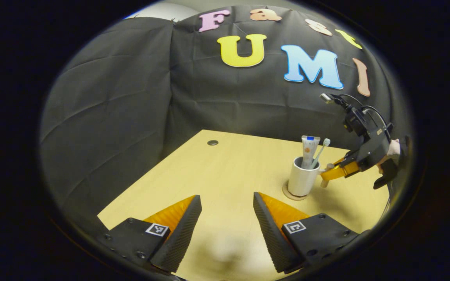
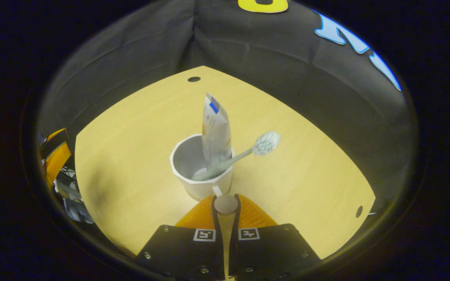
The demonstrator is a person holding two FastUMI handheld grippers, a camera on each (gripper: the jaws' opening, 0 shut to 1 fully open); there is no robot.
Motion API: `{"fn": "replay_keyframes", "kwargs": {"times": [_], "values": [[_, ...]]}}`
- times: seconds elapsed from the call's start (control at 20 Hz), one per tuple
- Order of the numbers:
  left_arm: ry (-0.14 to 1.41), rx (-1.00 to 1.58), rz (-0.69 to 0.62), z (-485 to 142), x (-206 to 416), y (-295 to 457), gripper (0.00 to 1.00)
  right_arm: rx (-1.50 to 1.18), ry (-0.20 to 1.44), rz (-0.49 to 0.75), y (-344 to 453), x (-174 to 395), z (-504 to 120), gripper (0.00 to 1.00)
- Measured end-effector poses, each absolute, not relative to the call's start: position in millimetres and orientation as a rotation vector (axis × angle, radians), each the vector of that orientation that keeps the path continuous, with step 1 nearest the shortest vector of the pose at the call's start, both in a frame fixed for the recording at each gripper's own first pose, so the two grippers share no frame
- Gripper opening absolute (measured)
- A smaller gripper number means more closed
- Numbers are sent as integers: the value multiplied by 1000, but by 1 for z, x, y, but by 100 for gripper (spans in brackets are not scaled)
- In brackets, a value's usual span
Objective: Put the toothbrush and toothpaste on the desktop into the cup, then pick up the cup and place it on the coaster on the desktop.
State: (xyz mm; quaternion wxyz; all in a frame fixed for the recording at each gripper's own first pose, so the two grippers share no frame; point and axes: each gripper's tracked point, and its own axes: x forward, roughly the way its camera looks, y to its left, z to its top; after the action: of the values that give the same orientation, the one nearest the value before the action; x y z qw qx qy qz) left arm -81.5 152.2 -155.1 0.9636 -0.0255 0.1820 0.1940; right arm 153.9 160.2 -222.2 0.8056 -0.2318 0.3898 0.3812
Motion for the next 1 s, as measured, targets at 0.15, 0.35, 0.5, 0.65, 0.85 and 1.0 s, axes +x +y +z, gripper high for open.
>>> {"fn": "replay_keyframes", "kwargs": {"times": [0.15, 0.35, 0.5, 0.65, 0.85, 1.0], "values": [[369, -59, 386, -157, -79, 152, 91, -529, 816, 820, 158, 157, -222, 6], [361, -45, 360, -154, -70, 145, 92, -522, 808, 806, 160, 156, -224, 7], [353, -36, 337, -150, -63, 137, 91, -523, 839, 791, 157, 154, -233, 10], [346, -22, 316, -146, -58, 130, 91, -462, 838, 766, 161, 152, -226, 22], [333, -2, 288, -138, -53, 120, 91, -410, 808, 731, 157, 146, -222, 22], [318, 15, 258, -129, -46, 112, 89, -346, 791, 708, 152, 139, -212, 22]]}}
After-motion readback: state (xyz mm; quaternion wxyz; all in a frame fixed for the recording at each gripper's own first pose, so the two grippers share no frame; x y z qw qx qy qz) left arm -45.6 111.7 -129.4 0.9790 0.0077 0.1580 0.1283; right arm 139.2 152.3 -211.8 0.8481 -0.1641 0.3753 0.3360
